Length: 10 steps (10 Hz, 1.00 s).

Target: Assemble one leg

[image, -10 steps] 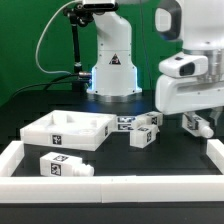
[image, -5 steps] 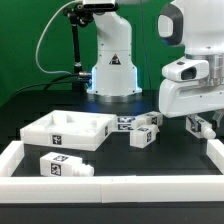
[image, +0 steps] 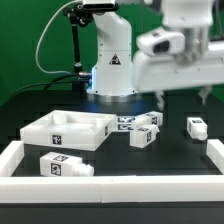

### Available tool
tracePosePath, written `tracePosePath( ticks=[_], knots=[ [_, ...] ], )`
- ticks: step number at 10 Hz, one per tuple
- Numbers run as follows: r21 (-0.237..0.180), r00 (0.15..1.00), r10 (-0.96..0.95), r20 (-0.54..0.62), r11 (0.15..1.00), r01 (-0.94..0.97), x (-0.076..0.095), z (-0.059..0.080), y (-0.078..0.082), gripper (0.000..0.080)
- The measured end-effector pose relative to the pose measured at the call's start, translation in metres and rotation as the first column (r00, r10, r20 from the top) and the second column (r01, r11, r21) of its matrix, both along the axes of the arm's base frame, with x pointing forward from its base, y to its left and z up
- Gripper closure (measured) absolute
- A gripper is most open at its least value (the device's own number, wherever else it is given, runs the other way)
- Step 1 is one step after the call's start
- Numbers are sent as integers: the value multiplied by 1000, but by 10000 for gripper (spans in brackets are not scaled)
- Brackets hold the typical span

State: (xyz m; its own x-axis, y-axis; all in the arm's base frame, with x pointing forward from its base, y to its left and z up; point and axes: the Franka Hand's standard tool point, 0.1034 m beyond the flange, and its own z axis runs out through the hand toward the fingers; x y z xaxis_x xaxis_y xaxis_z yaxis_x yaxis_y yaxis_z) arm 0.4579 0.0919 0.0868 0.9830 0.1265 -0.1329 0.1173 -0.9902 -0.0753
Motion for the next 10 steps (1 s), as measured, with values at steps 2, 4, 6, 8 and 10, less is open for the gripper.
tracePosePath(
  ticks=[2, 4, 6, 8, 10],
  knots=[
    [9, 1000, -23, 14, 1000, 23, 6, 5, -14, 151],
    [9, 1000, -21, 14, 1000, 21, 6, 5, -13, 151],
    [7, 999, -35, 12, 999, 35, 8, 5, -18, 151],
    [-17, 983, -180, 26, 984, 180, 21, -3, -52, 151],
    [-16, 985, -161, 61, 987, 162, 15, -40, -73, 151]
  ],
)
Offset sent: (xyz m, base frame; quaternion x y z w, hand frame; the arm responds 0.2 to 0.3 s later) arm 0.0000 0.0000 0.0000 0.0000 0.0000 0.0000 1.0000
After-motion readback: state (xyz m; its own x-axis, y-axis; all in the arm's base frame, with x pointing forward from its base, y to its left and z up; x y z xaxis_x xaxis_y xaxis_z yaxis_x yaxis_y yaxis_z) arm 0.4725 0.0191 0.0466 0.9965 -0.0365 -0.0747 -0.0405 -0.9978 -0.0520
